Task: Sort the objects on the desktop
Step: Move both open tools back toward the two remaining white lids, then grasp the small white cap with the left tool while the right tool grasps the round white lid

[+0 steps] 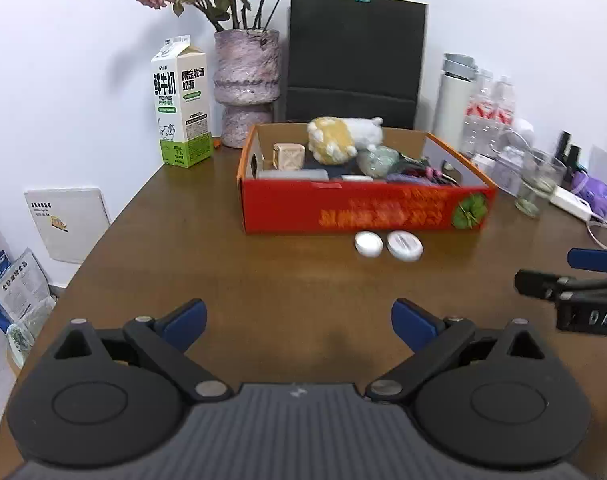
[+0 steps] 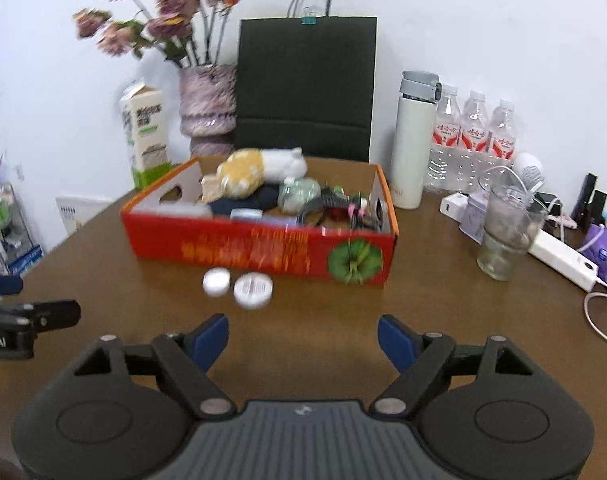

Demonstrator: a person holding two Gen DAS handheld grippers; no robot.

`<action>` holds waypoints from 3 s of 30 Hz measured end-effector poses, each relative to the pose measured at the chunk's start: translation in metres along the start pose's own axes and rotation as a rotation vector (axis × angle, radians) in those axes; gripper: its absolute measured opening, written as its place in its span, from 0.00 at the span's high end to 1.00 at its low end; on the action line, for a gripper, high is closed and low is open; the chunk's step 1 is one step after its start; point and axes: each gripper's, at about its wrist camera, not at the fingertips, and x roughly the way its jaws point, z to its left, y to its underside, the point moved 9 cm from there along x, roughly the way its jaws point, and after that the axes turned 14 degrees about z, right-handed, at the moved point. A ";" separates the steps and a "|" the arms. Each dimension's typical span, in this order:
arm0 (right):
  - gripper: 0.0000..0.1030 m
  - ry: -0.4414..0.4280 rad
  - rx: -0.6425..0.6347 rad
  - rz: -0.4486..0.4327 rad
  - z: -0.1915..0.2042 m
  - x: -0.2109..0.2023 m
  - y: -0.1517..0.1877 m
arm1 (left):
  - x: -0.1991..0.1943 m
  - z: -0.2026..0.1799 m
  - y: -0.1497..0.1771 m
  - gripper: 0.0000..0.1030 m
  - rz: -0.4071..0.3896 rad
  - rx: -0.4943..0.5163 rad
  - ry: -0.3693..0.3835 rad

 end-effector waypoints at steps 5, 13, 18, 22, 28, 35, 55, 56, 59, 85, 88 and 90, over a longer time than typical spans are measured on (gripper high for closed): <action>0.17 -0.006 -0.003 0.008 0.014 -0.013 0.055 | -0.021 -0.007 0.048 0.01 -0.028 -0.008 -0.002; 0.16 0.013 0.019 0.010 0.026 -0.041 0.121 | -0.040 -0.005 0.112 0.01 0.007 -0.057 -0.010; 0.15 0.041 0.052 -0.003 0.022 -0.063 0.150 | -0.050 -0.006 0.128 0.01 0.006 -0.042 -0.014; 0.15 0.039 0.075 -0.003 0.018 -0.071 0.164 | -0.055 -0.016 0.136 0.01 0.001 -0.033 0.015; 0.14 0.035 0.078 0.001 0.020 -0.068 0.164 | -0.043 -0.030 0.144 0.01 0.035 0.014 0.008; 0.14 0.016 0.067 0.020 0.024 -0.057 0.162 | -0.033 -0.032 0.142 0.01 0.055 0.022 0.006; 0.15 -0.065 0.048 0.043 0.024 0.027 0.058 | 0.028 -0.021 0.037 0.01 0.039 0.034 0.030; 0.15 -0.075 0.052 0.043 0.022 0.033 0.049 | 0.032 -0.021 0.028 0.01 0.034 0.036 0.036; 0.17 -0.092 0.043 0.045 0.022 0.051 0.025 | 0.048 -0.021 0.002 0.04 0.028 0.062 0.037; 0.64 -0.118 -0.035 0.050 0.008 0.140 -0.056 | 0.151 -0.045 -0.079 0.39 0.079 0.147 0.263; 0.64 -0.110 0.019 0.042 -0.010 0.130 -0.050 | 0.156 -0.054 -0.083 0.48 0.069 0.160 0.239; 0.64 -0.107 0.039 0.032 -0.018 0.123 -0.046 | 0.156 -0.058 -0.083 0.65 0.062 0.170 0.232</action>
